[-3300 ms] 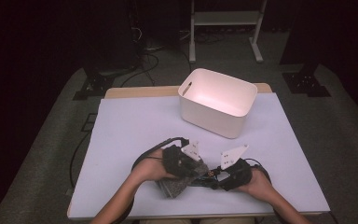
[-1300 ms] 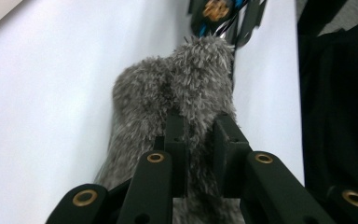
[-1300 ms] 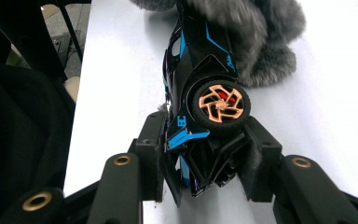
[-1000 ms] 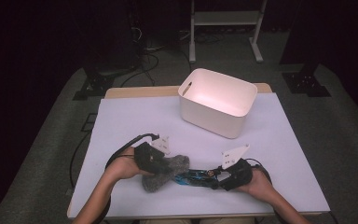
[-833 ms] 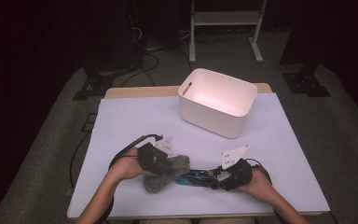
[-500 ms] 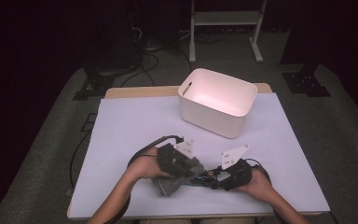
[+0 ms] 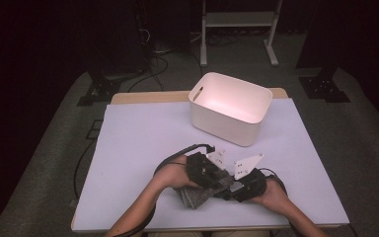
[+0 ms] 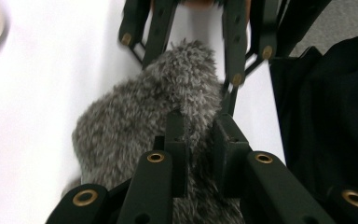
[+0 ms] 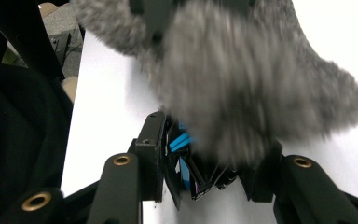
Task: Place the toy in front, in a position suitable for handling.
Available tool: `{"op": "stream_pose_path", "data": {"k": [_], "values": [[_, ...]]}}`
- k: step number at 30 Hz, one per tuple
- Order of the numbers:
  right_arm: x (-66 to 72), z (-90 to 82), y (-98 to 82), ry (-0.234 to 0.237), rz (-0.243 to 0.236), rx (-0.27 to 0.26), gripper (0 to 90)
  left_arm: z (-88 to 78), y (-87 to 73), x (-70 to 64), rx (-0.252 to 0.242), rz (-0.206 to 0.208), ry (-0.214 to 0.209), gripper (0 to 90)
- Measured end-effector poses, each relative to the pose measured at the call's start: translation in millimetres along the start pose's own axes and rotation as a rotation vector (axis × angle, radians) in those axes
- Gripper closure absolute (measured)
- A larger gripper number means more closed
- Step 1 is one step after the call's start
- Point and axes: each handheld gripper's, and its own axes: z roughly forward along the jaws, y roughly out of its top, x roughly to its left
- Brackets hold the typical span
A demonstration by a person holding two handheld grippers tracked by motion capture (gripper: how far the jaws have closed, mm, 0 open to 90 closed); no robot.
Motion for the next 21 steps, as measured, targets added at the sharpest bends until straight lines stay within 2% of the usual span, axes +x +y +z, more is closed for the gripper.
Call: {"op": "stream_pose_path", "data": {"k": [5,6,7,8,9,10,12,13,15,16,19,21], "values": [[-0.7,0.2,0.0,0.001,-0.003,-0.002,56.3,-19.0,-27.5,2.1,-0.007,-0.072,0.024,78.1],[-0.7,0.2,0.0,0.001,-0.003,-0.002,56.3,-19.0,-27.5,2.1,-0.007,-0.072,0.024,78.0],[-0.4,0.2,0.2,0.001,-0.004,0.001,56.3,-27.6,-38.5,1.9,-0.018,-0.094,0.037,78.0],[-0.4,0.2,0.5,0.002,0.000,0.002,56.3,-27.6,-38.5,1.9,-0.018,-0.094,0.037,77.9],[-0.6,0.2,0.5,0.003,0.000,0.002,56.3,-34.4,-47.9,1.3,-0.027,-0.112,0.053,77.8],[-0.7,0.2,0.6,0.003,0.000,0.002,56.3,-34.4,-47.9,1.3,-0.027,-0.112,0.053,77.8],[-1.2,0.3,0.6,0.003,-0.002,0.001,56.3,-45.2,-63.9,0.5,-0.034,-0.150,0.079,77.8],[-1.2,0.3,0.7,0.003,-0.002,0.001,56.3,-48.1,-68.0,0.5,-0.028,-0.156,0.087,77.8],[-1.3,0.3,0.7,0.003,0.000,0.002,56.3,-50.1,-70.8,0.7,-0.021,-0.160,0.094,77.8],[-1.7,0.3,0.8,0.003,0.000,0.004,56.2,-53.6,-78.3,2.3,-0.007,-0.179,0.114,77.6],[-1.9,1.2,3.1,-0.007,-0.012,0.011,55.8,-55.0,-83.5,4.9,-0.039,-0.198,0.101,77.5],[-3.8,2.0,5.0,-0.014,-0.017,0.018,55.7,-54.8,-83.0,6.9,-0.043,-0.203,0.102,77.5]]}}
